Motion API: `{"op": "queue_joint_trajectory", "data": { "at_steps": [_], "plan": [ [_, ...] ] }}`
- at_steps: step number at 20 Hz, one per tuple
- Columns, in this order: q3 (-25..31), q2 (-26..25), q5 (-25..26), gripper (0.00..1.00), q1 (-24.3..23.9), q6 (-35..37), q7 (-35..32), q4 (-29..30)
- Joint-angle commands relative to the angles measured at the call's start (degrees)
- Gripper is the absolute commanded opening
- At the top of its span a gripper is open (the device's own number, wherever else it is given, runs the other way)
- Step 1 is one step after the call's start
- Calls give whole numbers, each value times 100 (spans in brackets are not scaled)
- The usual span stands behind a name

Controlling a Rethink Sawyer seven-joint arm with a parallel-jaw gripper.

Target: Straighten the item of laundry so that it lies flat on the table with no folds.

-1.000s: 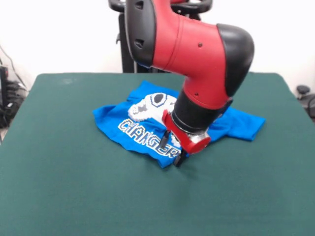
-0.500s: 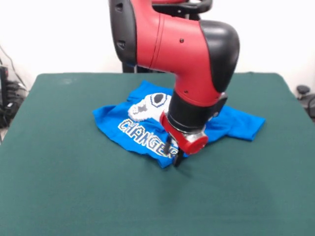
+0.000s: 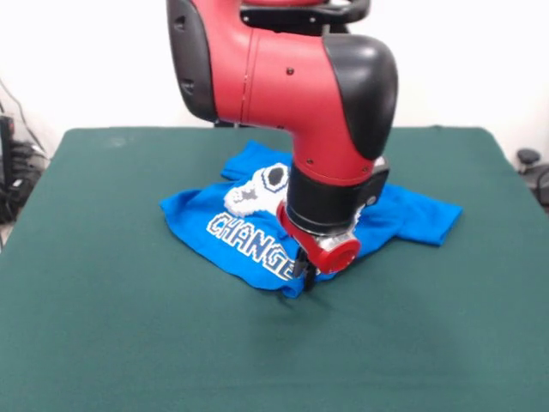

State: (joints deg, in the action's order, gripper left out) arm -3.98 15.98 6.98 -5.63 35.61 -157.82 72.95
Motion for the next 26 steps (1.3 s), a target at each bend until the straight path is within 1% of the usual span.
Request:
{"op": "queue_joint_trajectory", "data": {
  "at_steps": [1,5,10,13,15,26],
  "plan": [
    [748,-1119,501,0,-250,-1183,590,628],
    [842,-1082,532,0,-350,-1149,653,618],
    [992,-1296,624,0,-458,-1581,667,397],
    [896,-1309,605,0,-299,-1696,413,285],
    [808,-1268,562,0,-186,-1640,260,244],
    [754,-1114,469,0,-161,-1427,172,168]
  ]
}}
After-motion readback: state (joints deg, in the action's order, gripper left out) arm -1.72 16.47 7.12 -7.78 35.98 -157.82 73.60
